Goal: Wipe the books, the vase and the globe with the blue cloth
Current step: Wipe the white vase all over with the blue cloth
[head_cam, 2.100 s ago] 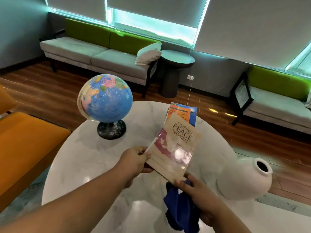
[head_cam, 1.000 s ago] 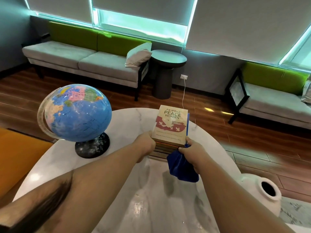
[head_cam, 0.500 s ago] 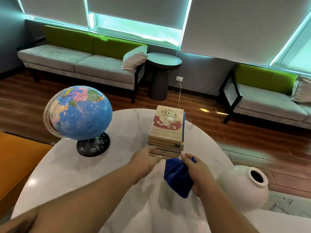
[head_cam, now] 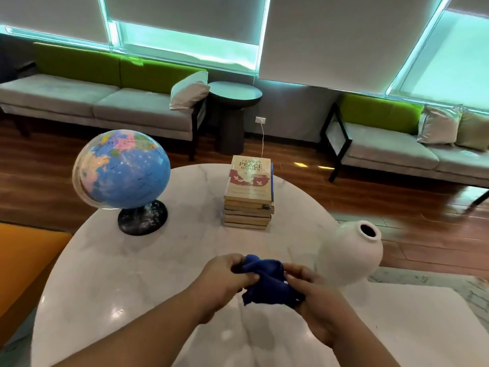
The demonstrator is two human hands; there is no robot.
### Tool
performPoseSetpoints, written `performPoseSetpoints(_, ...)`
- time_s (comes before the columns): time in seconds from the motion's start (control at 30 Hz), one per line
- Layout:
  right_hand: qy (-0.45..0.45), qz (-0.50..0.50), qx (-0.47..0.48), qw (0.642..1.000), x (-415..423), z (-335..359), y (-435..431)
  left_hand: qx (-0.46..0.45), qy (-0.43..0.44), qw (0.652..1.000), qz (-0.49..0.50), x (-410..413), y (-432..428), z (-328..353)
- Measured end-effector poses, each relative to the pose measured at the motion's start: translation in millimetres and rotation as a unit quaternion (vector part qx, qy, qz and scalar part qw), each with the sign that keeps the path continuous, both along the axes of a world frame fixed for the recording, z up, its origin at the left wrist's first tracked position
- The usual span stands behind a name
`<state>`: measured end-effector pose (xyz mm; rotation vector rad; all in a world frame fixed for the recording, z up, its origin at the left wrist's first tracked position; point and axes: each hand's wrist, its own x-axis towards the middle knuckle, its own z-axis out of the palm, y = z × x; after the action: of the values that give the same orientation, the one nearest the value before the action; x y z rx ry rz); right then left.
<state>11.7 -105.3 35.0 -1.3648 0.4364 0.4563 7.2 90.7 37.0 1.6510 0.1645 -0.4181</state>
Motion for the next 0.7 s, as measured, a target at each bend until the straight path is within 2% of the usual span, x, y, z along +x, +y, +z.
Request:
performPoseSetpoints(0.17, 0.001, 0.012, -0.038, 0.999, -13, 2, -25, -0.101, 0.009, 0.995, -0.003, -4, -12, 20)
performPoseSetpoints(0.3, 0.000, 0.091, -0.106, 0.990, -15, 11, -34, -0.138, 0.026, 0.990, 0.007, -5, -31, 33)
performPoseSetpoints(0.5, -0.114, 0.139, -0.067, 0.981, -20, 16, -46, -0.129, 0.048, 0.990, -0.035, -3, -61, 45)
performPoseSetpoints(0.6, -0.124, 0.183, -0.059, 0.973, -21, 13, -61, -0.142, 0.015, 0.987, -0.070, -2, -73, 57)
performPoseSetpoints(0.7, -0.131, 0.177, -0.058, 0.974, -19, 10, -83, -0.076, -0.048, 0.989, -0.118, 6, -80, 70)
